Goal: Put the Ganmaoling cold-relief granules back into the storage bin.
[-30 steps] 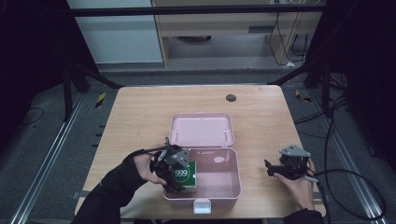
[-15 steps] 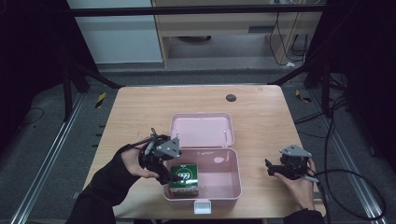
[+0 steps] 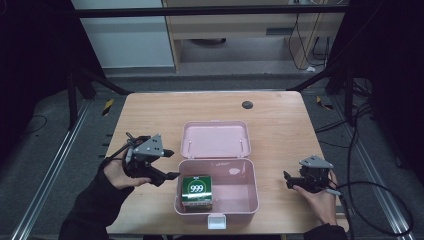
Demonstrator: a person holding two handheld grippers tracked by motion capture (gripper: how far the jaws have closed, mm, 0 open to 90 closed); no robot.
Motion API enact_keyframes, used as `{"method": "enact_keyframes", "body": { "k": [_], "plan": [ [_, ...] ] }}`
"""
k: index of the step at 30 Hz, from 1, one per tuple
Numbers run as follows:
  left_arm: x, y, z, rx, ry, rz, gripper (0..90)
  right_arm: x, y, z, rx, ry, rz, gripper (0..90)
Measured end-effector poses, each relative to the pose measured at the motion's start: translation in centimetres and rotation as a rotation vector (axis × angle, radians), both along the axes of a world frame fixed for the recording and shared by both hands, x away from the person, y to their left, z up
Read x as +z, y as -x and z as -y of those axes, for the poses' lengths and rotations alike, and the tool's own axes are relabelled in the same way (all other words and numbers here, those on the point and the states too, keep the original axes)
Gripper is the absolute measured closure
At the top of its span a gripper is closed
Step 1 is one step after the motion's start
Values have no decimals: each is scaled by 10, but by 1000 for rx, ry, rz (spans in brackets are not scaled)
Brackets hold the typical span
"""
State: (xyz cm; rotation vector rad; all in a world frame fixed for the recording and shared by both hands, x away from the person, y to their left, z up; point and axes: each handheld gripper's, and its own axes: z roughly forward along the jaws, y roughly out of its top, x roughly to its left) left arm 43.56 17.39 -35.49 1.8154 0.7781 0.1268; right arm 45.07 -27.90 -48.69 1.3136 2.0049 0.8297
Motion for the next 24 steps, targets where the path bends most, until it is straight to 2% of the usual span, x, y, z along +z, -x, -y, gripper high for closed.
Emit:
{"method": "enact_keyframes", "body": {
  "k": [5,8,19,22,24],
  "plan": [
    [-14,-3,-15,70,-6,8,290,0,1,0,-6,2,-2,73],
    [-22,-4,-24,90,5,-2,272,-1,1,0,-5,2,-3,67],
    [-65,-14,-58,233,15,-27,255,-2,0,0,-8,6,-3,54],
    [-76,-19,-66,286,-41,-23,244,-2,0,0,-9,9,-4,53],
    [-82,-22,-70,329,-33,-28,238,-2,0,1,-9,9,-2,52]
  ]
}}
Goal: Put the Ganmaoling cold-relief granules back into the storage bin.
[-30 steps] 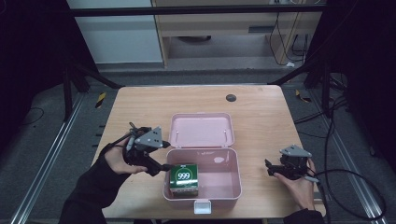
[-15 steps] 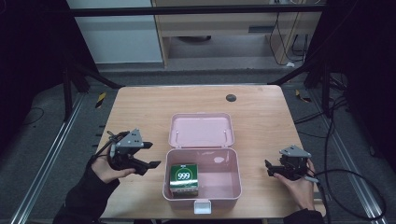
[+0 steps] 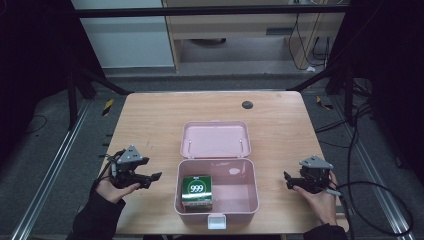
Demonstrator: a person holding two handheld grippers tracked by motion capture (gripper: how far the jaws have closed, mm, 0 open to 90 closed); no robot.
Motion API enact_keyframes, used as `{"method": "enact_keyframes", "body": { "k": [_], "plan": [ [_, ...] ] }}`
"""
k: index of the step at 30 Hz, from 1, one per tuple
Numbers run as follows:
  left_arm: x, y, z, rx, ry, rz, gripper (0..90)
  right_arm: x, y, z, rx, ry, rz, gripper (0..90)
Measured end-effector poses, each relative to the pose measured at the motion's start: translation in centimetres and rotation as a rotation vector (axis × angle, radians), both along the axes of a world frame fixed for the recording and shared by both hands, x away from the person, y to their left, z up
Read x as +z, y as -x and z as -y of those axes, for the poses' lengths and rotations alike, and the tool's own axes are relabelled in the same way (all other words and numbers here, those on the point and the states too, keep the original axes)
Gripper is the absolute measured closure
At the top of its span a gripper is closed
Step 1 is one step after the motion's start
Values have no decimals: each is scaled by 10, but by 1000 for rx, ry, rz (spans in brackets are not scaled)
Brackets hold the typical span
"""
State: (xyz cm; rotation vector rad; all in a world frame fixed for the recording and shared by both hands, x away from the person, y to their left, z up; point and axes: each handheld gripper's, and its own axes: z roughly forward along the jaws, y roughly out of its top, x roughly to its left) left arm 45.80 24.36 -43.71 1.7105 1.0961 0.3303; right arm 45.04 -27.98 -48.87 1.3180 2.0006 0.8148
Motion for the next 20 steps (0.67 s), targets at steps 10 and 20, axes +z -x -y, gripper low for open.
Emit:
{"method": "enact_keyframes", "body": {
  "k": [10,20],
  "plan": [
    [-34,-16,-38,156,-108,-34,238,0,0,0,-6,6,3,46],
    [-50,-23,-63,247,-186,-62,236,-1,-1,2,-28,5,-5,41]
  ]
}}
